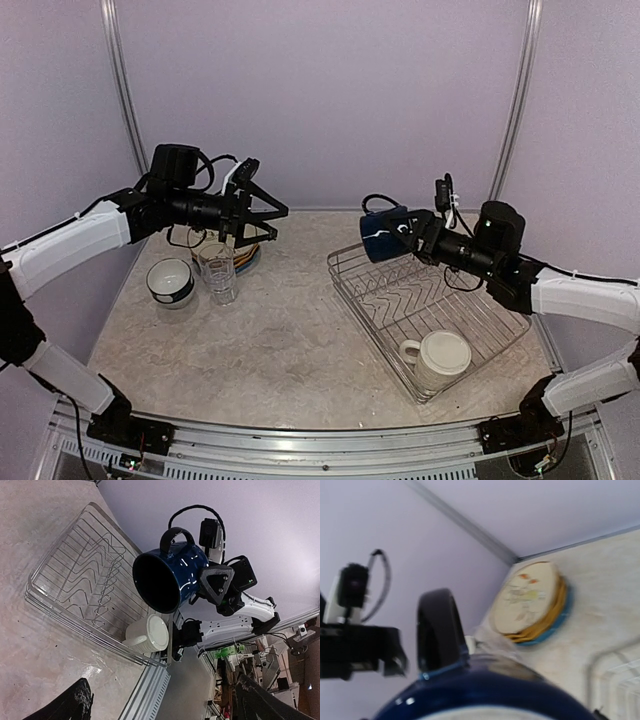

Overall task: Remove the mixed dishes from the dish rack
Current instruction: Pass from the right arm to the left

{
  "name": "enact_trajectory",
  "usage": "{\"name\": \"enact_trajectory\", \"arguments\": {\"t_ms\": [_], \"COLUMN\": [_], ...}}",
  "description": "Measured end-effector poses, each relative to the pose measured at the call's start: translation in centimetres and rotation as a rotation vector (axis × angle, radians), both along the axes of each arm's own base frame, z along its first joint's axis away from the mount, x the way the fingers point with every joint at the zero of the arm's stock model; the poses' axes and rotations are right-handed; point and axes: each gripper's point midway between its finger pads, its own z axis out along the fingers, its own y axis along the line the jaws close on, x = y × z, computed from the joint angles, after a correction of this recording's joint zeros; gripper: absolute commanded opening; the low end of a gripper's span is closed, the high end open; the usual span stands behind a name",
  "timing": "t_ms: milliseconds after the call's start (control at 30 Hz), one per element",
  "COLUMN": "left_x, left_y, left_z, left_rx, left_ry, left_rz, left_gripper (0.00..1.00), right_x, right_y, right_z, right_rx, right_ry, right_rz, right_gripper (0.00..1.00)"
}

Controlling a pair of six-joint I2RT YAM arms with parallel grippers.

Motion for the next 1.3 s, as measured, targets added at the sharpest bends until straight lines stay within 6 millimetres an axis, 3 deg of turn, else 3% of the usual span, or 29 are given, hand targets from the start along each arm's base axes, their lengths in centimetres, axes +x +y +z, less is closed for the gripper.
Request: {"name": "enact_trajectory", "arguments": {"t_ms": [333, 533, 900, 1300], "left_x": [-1.1, -1.3, -1.9, -2.0], "left_y": [-1.1, -1.3, -1.5, -1.4], "left_z": [0.0, 0.6, 1.4, 1.8], "left_rx": [-0.088, -0.134, -0.178, -0.195], "left_ry": [-0.014, -0.028, -0.030, -0.007], "left_rz": [-0.074, -0.096, -0.132, -0.138], "left_gripper": [0.89, 0.84, 0.59, 0.27], "right_x": [1.3, 1.8, 1.3, 0.5], "right_y": [8.3, 12.2, 15.7, 17.0], "right_z": [2.9, 3.6, 3.4, 3.1], "right_rx": [0.136, 0.196, 0.246, 0.288], "right_ry": [-0.060, -0.063, -0.053, -0.040], "right_rz": [0.150, 0.225, 0.303, 0.347], "right_gripper": [0.17, 0.17, 0.17, 0.17]}}
